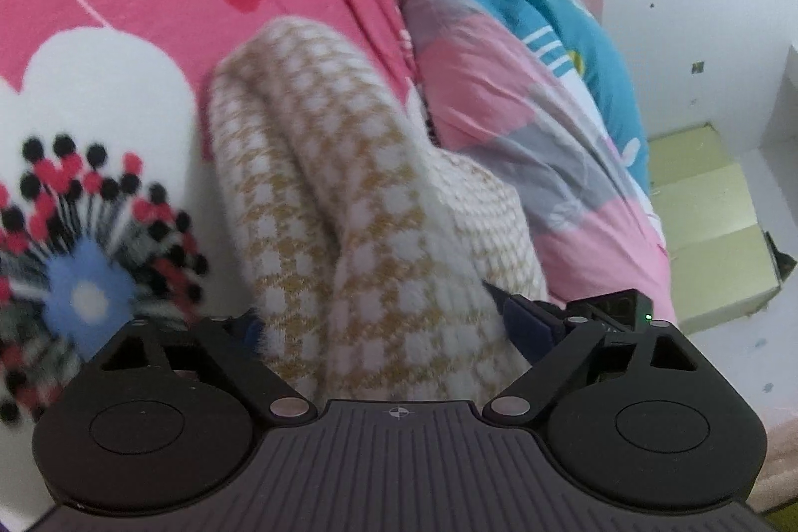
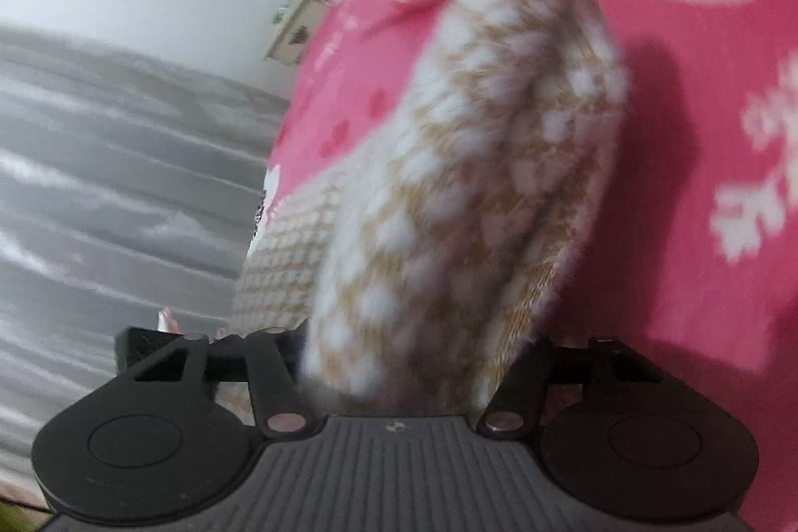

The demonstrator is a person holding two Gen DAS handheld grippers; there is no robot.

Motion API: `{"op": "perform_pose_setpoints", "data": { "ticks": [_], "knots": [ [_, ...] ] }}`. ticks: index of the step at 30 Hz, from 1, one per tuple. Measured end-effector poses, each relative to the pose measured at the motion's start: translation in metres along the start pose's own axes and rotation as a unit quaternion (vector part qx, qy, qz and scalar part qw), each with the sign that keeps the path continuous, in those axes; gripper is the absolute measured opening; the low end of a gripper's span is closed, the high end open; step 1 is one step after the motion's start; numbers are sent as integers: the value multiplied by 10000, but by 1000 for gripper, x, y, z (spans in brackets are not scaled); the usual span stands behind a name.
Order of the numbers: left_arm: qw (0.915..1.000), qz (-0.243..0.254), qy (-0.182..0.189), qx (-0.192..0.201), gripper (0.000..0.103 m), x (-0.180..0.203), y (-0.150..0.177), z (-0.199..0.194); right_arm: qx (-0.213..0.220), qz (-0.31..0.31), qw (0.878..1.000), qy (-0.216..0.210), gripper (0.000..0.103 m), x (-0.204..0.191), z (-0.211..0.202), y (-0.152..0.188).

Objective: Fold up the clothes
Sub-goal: 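Grasp the folded cardigan with both grippers and lift it, then carry the held cardigan to the clothes stack and open both grippers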

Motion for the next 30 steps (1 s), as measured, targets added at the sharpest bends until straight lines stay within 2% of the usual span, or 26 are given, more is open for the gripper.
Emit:
{"op": "perform_pose_setpoints", "data": {
  "ticks": [6, 9, 12, 15, 17, 19, 22, 24, 27, 30],
  "knots": [
    [9984, 131, 81, 552, 89, 34, 12, -37, 180, -561, 9979, -253, 60, -48, -27, 2],
    [9955, 150, 80, 931, 88, 53, 15, -67, 65, -948, 9925, -763, 60, -104, -14, 5],
    [9892, 252, 1, 1443, 88, 76, 12, -108, -82, -1349, 9819, -1327, 60, -165, 4, 8],
    [9743, 374, -184, 2213, 88, 100, -1, -173, -229, -1744, 9662, -1884, 60, -224, 21, 11],
    [9586, 515, -417, 2770, 88, 115, -10, -221, -326, -2002, 9530, -2250, 60, -264, 32, 14],
    [9373, 712, -740, 3329, 88, 129, -17, -271, -483, -2214, 9360, -2692, 60, -307, 48, 19],
    [8979, 951, -1328, 4089, 88, 140, -23, -342, -982, -2403, 8969, -3580, 60, -385, 96, 40],
    [8725, 947, -1709, 4478, 88, 136, -24, -381, -1361, -2469, 8724, -3994, 60, -431, 131, 61],
    [8412, 601, -2248, 4881, 88, 106, -22, -425, -2083, -2449, 8447, -4279, 60, -481, 200, 97],
    [8188, -35, -2775, 5026, 89, 48, -9, -444, -2869, -2740, 8196, -4134, 65, -489, 274, 151]
  ]
}}
Point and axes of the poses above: each gripper's, at about its wrist camera, not at the fingertips, and z roughly the way its jaws point, x to its right, y to its underside, the point moved 8 cm from there along z, roughly the way its jaws point, and after that the axes turned 11 degrees about x, right-handed, at the moved point
